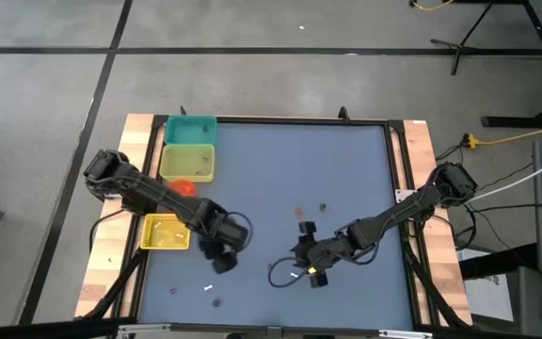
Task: Sort Halloween decoration
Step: Put the right white bone toy into the yellow basket
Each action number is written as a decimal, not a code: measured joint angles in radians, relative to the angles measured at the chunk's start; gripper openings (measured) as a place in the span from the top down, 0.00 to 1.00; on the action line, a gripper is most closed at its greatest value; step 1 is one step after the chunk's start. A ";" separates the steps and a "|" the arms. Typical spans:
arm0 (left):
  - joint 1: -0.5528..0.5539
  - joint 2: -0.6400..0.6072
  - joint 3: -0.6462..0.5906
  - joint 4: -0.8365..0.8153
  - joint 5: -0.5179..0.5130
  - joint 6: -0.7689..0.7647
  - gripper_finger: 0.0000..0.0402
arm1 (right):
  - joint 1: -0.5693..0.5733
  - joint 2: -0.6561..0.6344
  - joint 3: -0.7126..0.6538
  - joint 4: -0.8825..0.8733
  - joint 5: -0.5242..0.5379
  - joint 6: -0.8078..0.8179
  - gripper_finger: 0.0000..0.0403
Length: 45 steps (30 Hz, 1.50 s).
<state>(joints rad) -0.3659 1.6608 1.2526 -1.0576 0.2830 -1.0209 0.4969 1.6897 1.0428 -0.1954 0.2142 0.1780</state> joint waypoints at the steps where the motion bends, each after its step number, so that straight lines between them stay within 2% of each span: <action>1: -0.007 0.000 0.000 -0.056 0.013 -0.001 0.99 | 0.000 0.000 0.000 -0.007 0.000 0.000 0.54; 5: -0.035 0.000 0.000 -0.290 0.010 -0.037 0.99 | 0.000 0.000 0.000 -0.017 0.001 0.000 0.55; 10: -0.074 0.000 0.000 -0.511 -0.056 -0.099 0.99 | 0.000 0.000 0.000 -0.017 0.001 0.000 0.55; 16: -0.122 0.000 -0.001 -0.496 -0.111 -0.093 0.94 | 0.000 0.000 0.000 -0.017 0.001 0.000 0.55; 25: -0.161 0.000 -0.001 -0.511 -0.124 -0.132 0.82 | 0.000 0.000 0.000 -0.017 -0.004 0.004 0.55; 30: -0.170 0.000 -0.001 -0.512 -0.166 -0.156 0.73 | 0.000 0.000 0.000 -0.018 -0.039 0.077 0.55; 36: -0.170 0.000 -0.001 -0.484 -0.201 -0.158 0.67 | 0.011 0.000 0.000 -0.026 -0.132 0.206 0.55; 41: -0.170 0.000 -0.001 -0.424 -0.202 -0.167 0.67 | 0.084 0.008 0.000 -0.024 -0.095 0.291 0.55; 45: -0.170 0.000 -0.001 -0.385 -0.202 -0.200 0.67 | 0.166 0.031 -0.001 -0.006 0.000 0.294 0.55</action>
<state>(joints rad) -0.5363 1.6604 1.2518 -1.4429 0.0814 -1.2206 0.6625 1.7210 1.0420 -0.2016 0.2139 0.4724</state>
